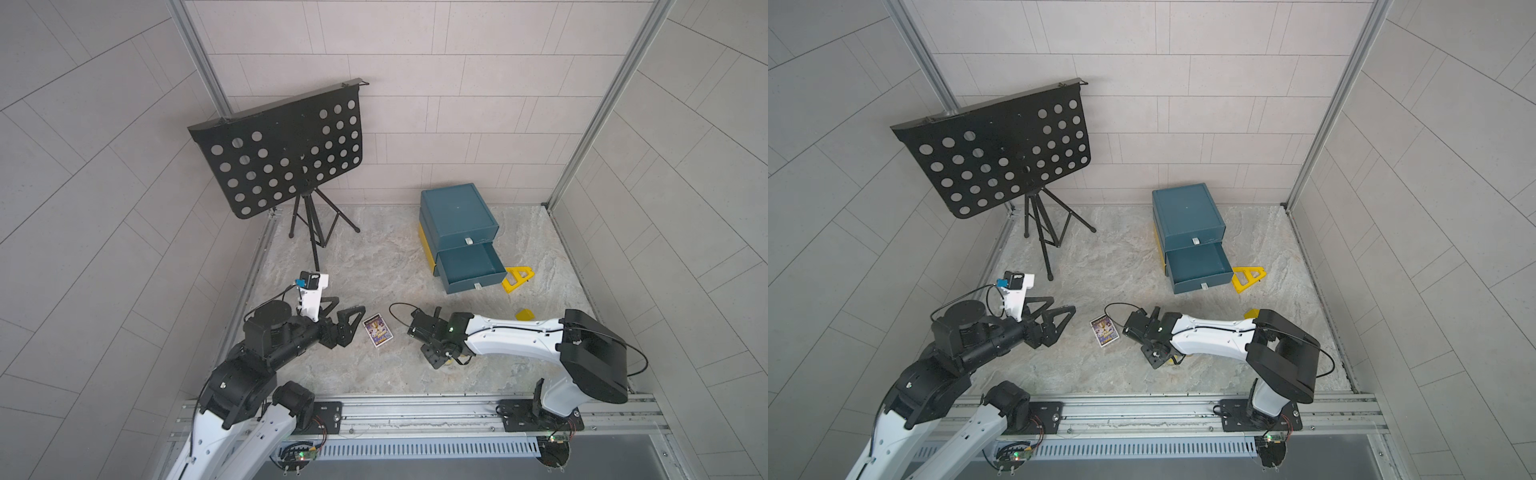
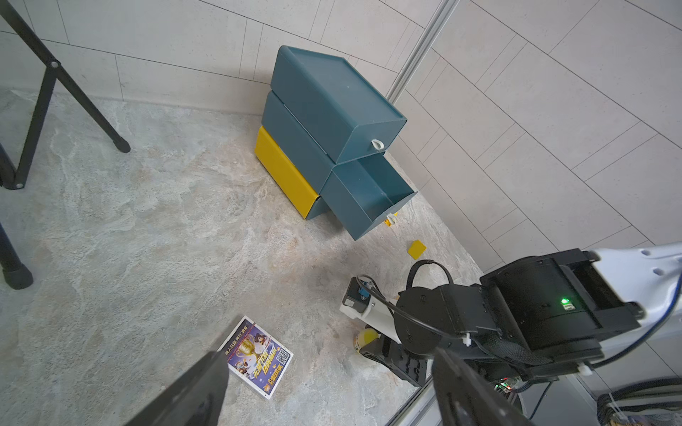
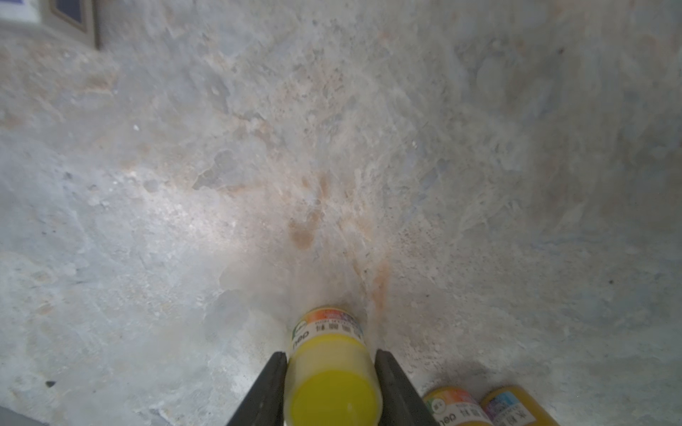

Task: Put the paint cans in the drawer according to color
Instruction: Pick up the paint can at the center of the board, then place the paint can in the drawer.

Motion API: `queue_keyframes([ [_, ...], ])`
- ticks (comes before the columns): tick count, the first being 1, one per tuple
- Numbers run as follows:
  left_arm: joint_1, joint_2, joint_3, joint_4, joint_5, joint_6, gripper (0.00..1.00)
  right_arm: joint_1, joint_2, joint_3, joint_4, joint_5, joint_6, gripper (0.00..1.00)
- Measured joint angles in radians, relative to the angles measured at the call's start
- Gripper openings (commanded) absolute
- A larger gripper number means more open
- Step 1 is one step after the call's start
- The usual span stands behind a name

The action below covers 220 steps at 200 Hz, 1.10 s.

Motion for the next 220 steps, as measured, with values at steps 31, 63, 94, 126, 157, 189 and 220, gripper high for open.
queue_keyframes([
  [31,0.0,0.0,0.0,0.0,0.0,0.0,0.94,0.0,0.0,0.001,0.009,0.003,0.002,0.37],
  [63,0.0,0.0,0.0,0.0,0.0,0.0,0.94,0.0,-0.008,0.002,0.006,0.016,0.004,0.29],
  [94,0.0,0.0,0.0,0.0,0.0,0.0,0.94,-0.003,-0.08,0.044,-0.062,0.058,0.004,0.28],
  [126,0.0,0.0,0.0,0.0,0.0,0.0,0.94,-0.096,-0.232,0.19,-0.148,0.091,-0.028,0.29],
  [157,0.0,0.0,0.0,0.0,0.0,0.0,0.94,-0.363,-0.307,0.325,-0.188,0.073,-0.09,0.28],
  [189,0.0,0.0,0.0,0.0,0.0,0.0,0.94,-0.597,-0.234,0.37,-0.19,0.016,-0.135,0.26],
  [220,0.0,0.0,0.0,0.0,0.0,0.0,0.94,-0.699,-0.142,0.346,-0.15,-0.03,-0.137,0.26],
])
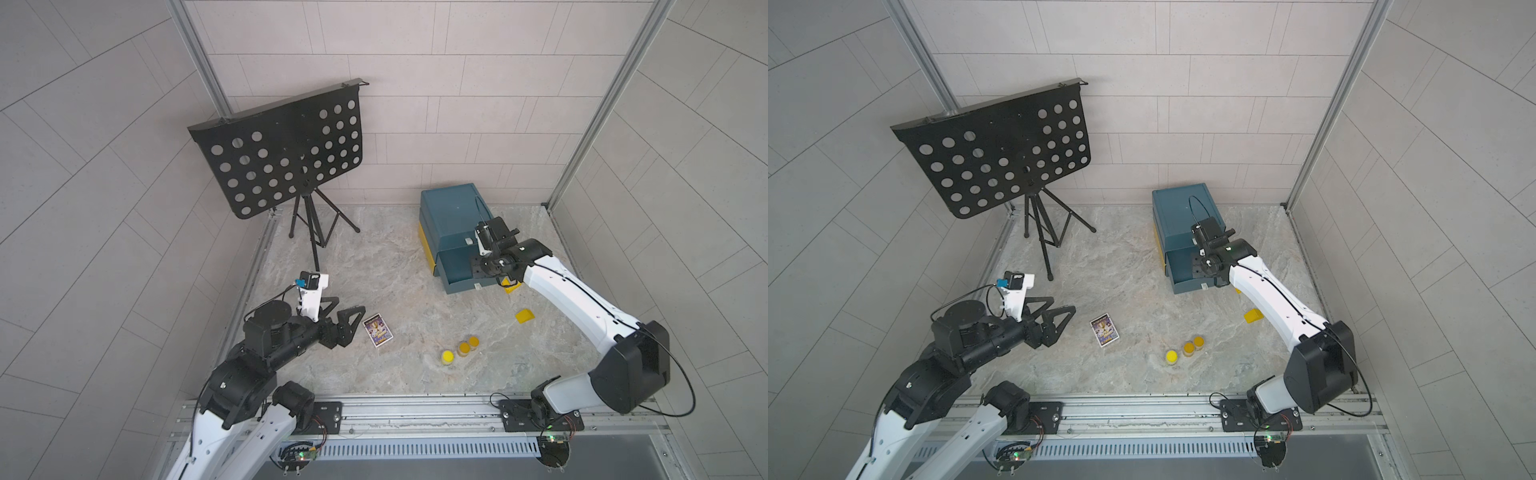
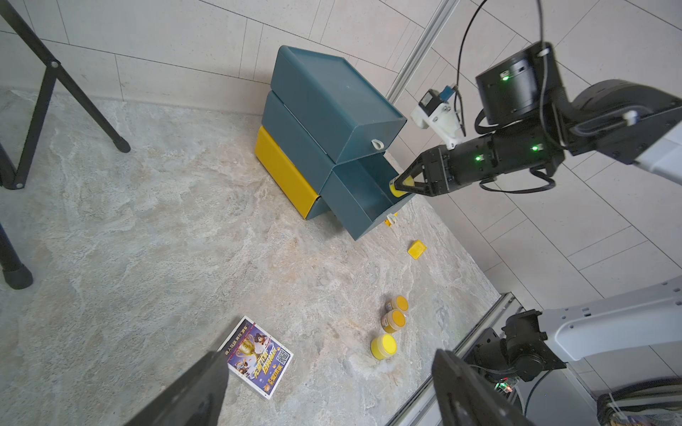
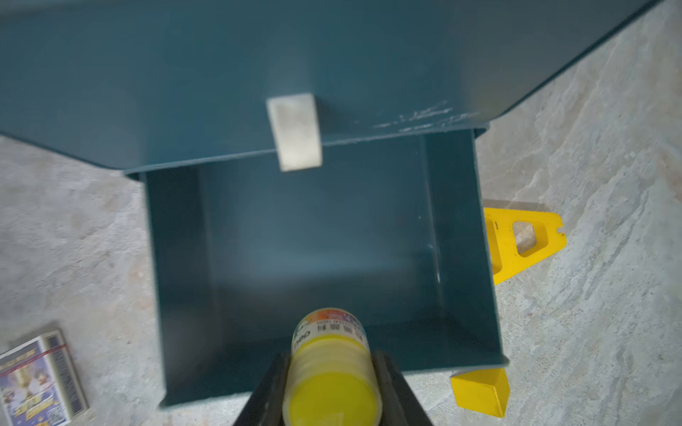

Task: Put the paint cans in the drawer according to color
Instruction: Place the paint can in the drawer.

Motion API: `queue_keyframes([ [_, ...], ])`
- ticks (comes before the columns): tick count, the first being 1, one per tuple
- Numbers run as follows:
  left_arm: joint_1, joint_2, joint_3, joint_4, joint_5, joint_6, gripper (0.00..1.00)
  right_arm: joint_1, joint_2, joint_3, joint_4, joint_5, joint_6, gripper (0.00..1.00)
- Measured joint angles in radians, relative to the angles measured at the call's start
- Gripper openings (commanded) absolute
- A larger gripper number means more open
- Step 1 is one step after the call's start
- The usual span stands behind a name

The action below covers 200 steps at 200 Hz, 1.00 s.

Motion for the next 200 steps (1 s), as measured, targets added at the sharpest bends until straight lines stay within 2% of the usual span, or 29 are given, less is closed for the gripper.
queue_keyframes([
  [62,0.0,0.0,0.0,0.0,0.0,0.0,0.94,-0.034,0.043,-0.011,0.086,-0.002,0.003,0.27],
  [114,0.002,0.0,0.0,0.0,0.0,0.0,0.94,-0.094,0.12,-0.012,0.088,0.002,0.002,0.28],
  [138,0.002,0.0,0.0,0.0,0.0,0.0,0.94,-0.101,0.13,-0.012,0.091,0.005,0.003,0.31],
  [156,0.002,0.0,0.0,0.0,0.0,0.0,0.94,-0.101,0.136,-0.011,0.095,0.01,0.003,0.38],
  [200,0.002,0.0,0.0,0.0,0.0,0.0,0.94,-0.101,0.146,-0.006,0.111,0.014,0.007,0.47],
])
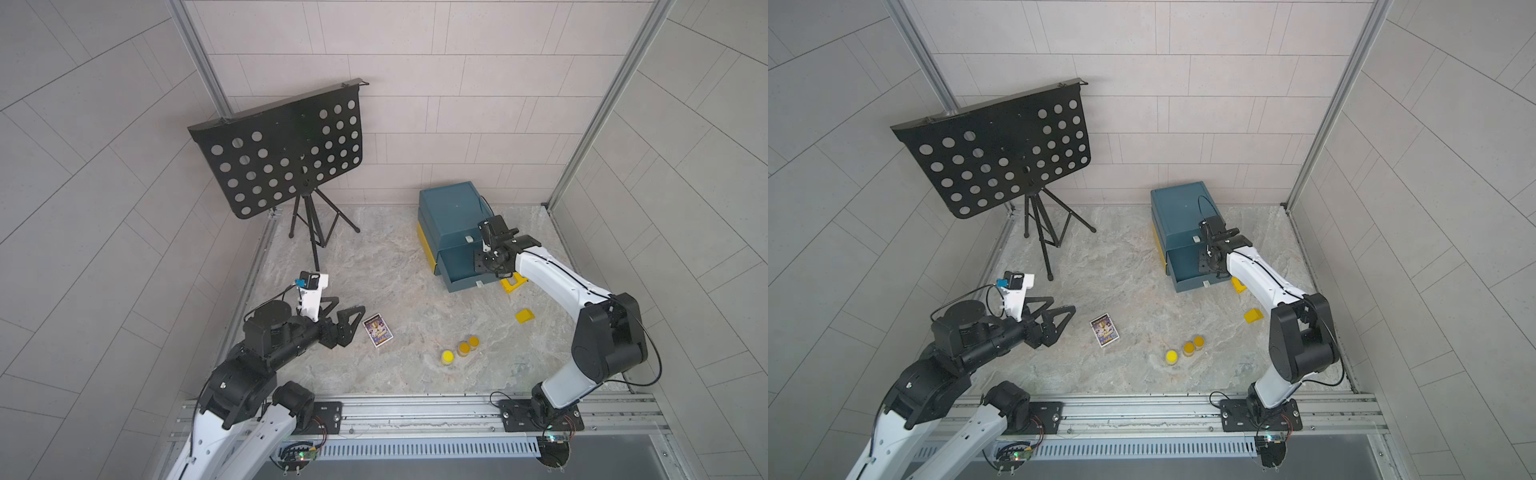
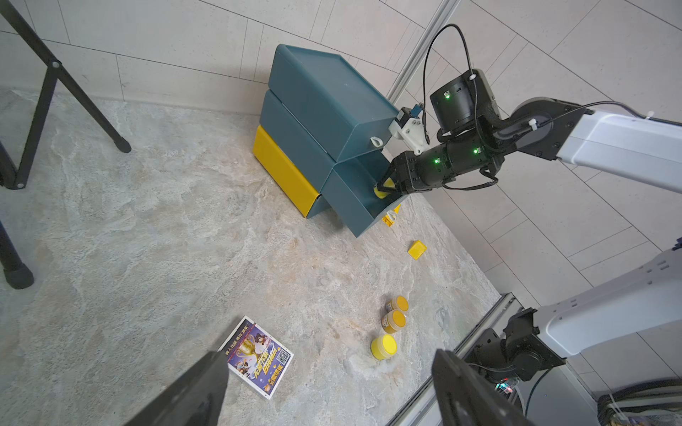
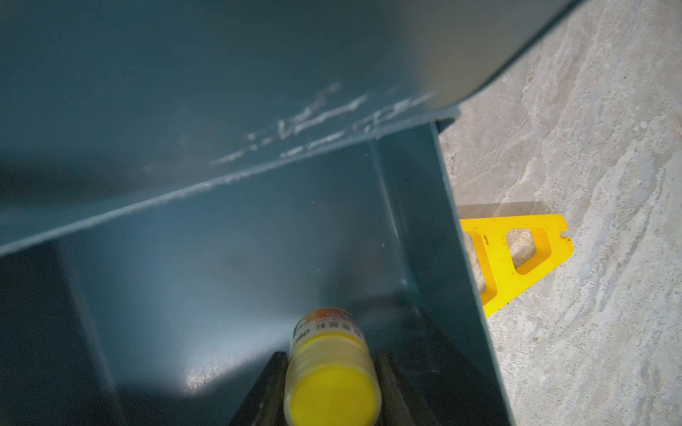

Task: Put the paint cans in the drawer according to color
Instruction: Place the paint can in the drawer, then pick up the paint can at the center of the board.

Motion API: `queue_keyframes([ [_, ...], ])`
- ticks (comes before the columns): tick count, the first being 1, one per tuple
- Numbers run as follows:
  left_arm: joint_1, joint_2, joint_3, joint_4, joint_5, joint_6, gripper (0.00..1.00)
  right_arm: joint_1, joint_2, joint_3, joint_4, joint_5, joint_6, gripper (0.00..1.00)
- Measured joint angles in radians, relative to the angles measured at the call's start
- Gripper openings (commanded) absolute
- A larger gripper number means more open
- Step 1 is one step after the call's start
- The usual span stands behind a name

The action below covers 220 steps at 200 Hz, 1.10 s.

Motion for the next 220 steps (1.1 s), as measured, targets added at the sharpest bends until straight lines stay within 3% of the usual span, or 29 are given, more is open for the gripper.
queue_keyframes([
  [27,0.0,0.0,0.0,0.0,0.0,0.0,0.94,0.0,0.0,0.0,0.004,0.0,0.003,0.5],
  [70,0.0,0.0,0.0,0.0,0.0,0.0,0.94,0.003,-0.014,0.001,0.002,-0.002,0.002,0.48],
  [101,0.0,0.0,0.0,0.0,0.0,0.0,0.94,0.046,-0.122,0.001,-0.008,0.027,-0.006,0.46],
  [133,0.003,0.0,0.0,0.0,-0.001,0.0,0.94,0.201,-0.304,-0.026,-0.018,0.067,-0.019,0.44],
  [163,0.003,0.0,0.0,0.0,-0.003,0.0,0.94,0.397,-0.44,-0.153,-0.053,0.074,0.002,0.45],
  [192,0.004,0.0,0.0,0.0,-0.003,0.0,0.94,0.566,-0.463,-0.31,-0.095,0.054,0.058,0.47],
  [220,0.004,0.0,0.0,0.0,-0.003,0.0,0.94,0.646,-0.455,-0.436,-0.094,0.022,0.106,0.48],
])
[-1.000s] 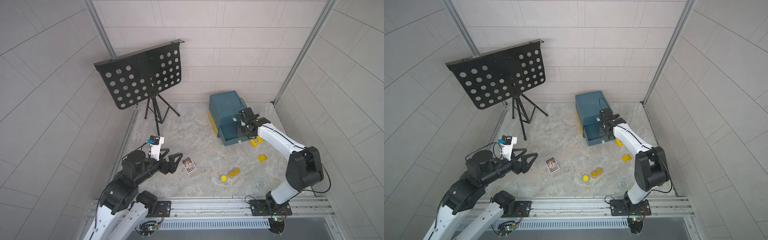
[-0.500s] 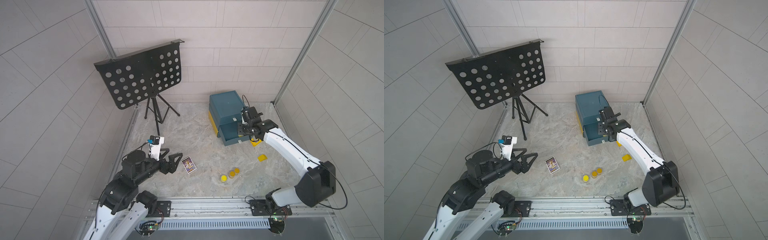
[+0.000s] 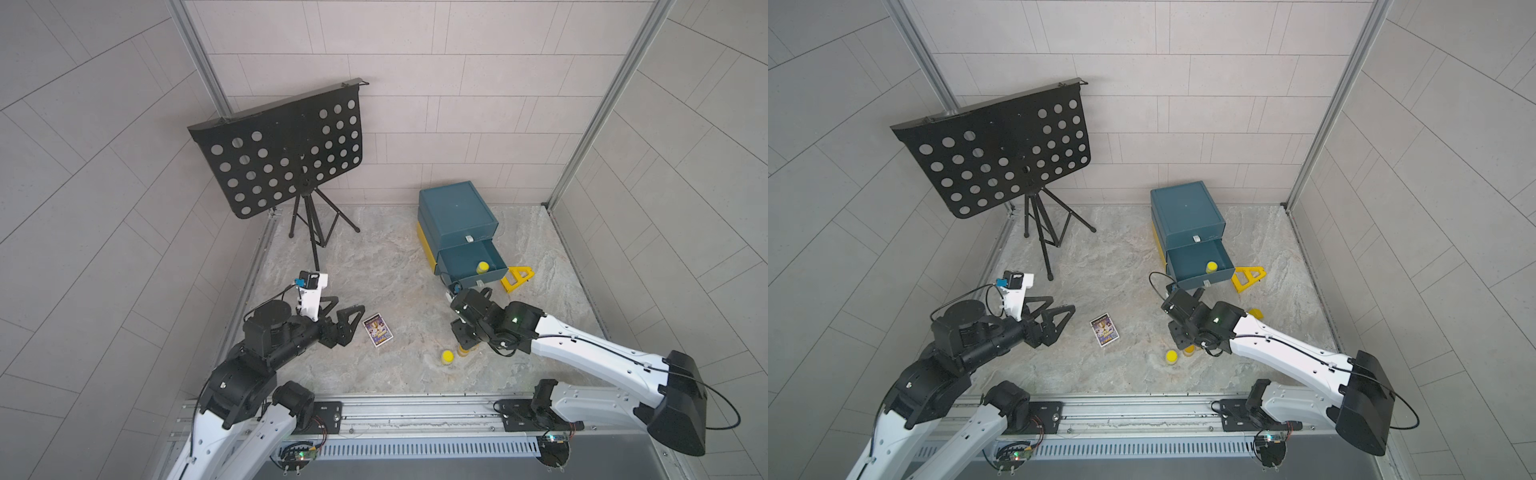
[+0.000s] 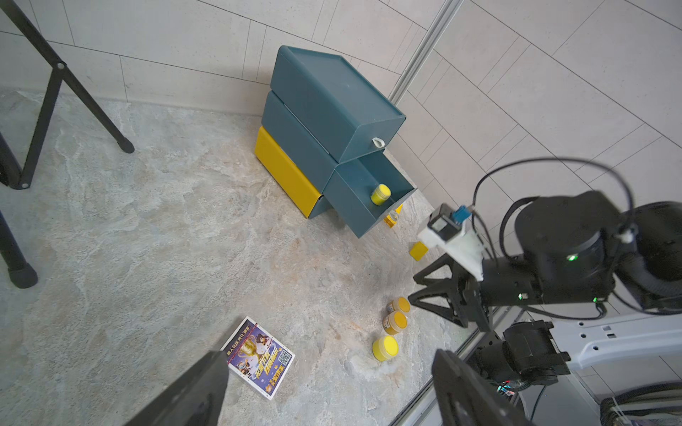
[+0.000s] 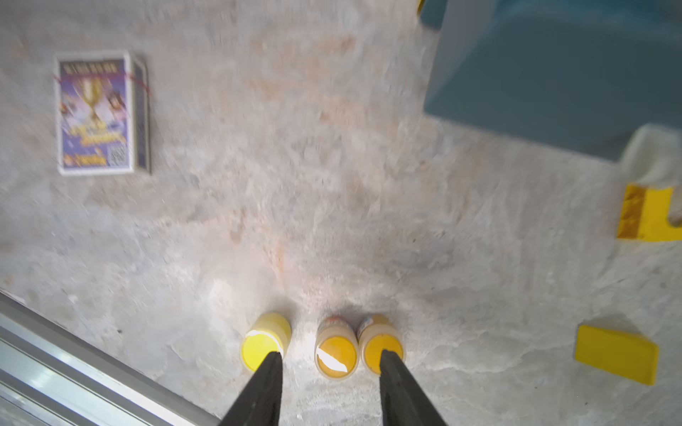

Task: Put the paint cans in the drawer according to color
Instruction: Pick up the paint can at the center of the board.

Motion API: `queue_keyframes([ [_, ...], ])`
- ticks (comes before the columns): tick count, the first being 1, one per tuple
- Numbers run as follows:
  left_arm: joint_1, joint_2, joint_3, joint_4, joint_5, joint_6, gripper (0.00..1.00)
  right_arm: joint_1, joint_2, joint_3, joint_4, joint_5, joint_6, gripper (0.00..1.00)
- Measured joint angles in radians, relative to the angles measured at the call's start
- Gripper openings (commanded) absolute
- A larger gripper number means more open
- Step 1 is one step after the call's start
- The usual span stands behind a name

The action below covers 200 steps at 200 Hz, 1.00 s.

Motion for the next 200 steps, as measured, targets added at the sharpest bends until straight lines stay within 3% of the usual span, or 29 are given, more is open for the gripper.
queue_keyframes([
  [58,0.0,0.0,0.0,0.0,0.0,0.0,0.94,0.108,0.108,-0.031,0.072,-0.024,0.069,0.5],
  [200,0.0,0.0,0.0,0.0,0.0,0.0,0.94,0.147,0.241,-0.058,0.152,-0.031,0.122,0.49],
])
